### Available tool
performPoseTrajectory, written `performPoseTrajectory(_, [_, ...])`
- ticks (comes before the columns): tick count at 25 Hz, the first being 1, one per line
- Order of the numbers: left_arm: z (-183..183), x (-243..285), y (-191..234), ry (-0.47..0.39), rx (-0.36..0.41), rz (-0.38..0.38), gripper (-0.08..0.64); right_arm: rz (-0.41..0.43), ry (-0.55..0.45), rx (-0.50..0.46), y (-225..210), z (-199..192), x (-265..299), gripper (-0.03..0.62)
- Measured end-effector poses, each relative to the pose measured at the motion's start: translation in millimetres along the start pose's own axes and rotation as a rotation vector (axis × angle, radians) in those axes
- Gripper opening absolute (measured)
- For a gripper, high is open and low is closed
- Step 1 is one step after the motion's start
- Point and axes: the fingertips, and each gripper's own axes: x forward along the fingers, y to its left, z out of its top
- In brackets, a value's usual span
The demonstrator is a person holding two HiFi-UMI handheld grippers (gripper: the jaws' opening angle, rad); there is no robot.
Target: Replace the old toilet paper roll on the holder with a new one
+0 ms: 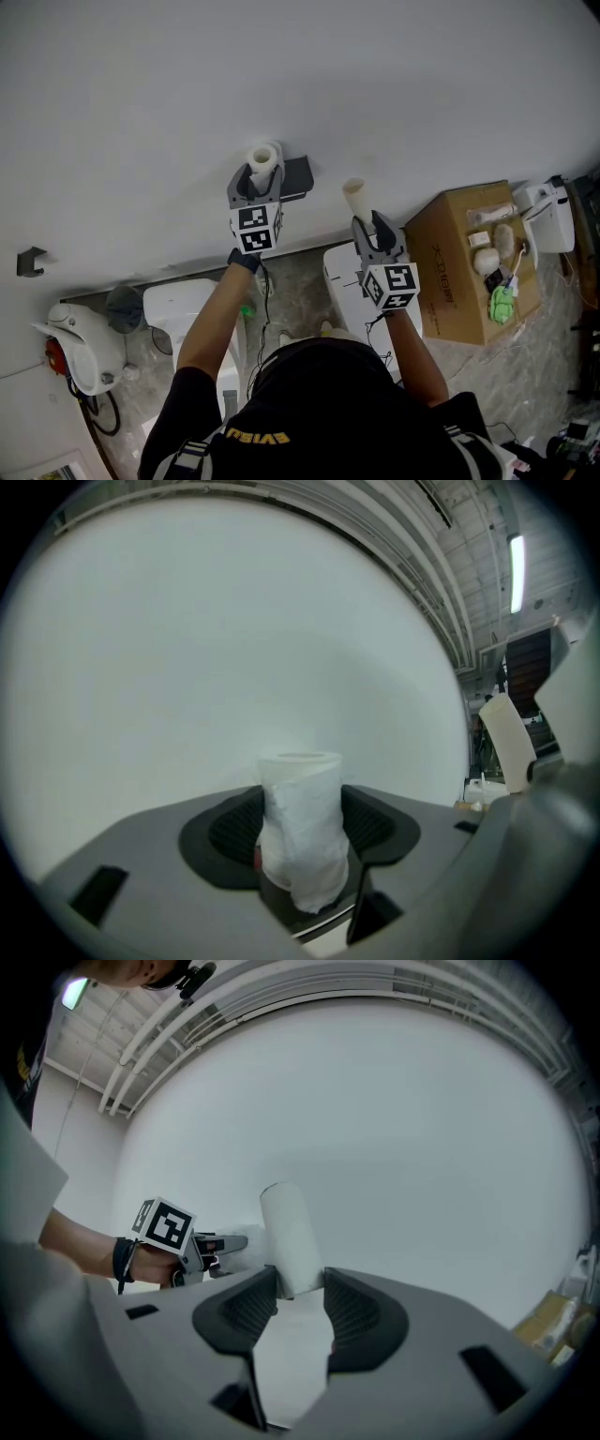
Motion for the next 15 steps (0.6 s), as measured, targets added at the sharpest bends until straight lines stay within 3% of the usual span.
performPoseTrajectory(8, [14.8,-5.5,-5.3,-0.011,0.001,-0.033,0.264,-0.001,-0.007,0.000,-2.3,2.8,-1.2,0.156])
performPoseTrajectory(15, [35.8,-14.3,-30.8,-0.041,0.116,-0.085,0.264,-0.002,-0.010,0.007,-3.3,2.3,-2.4,0.155])
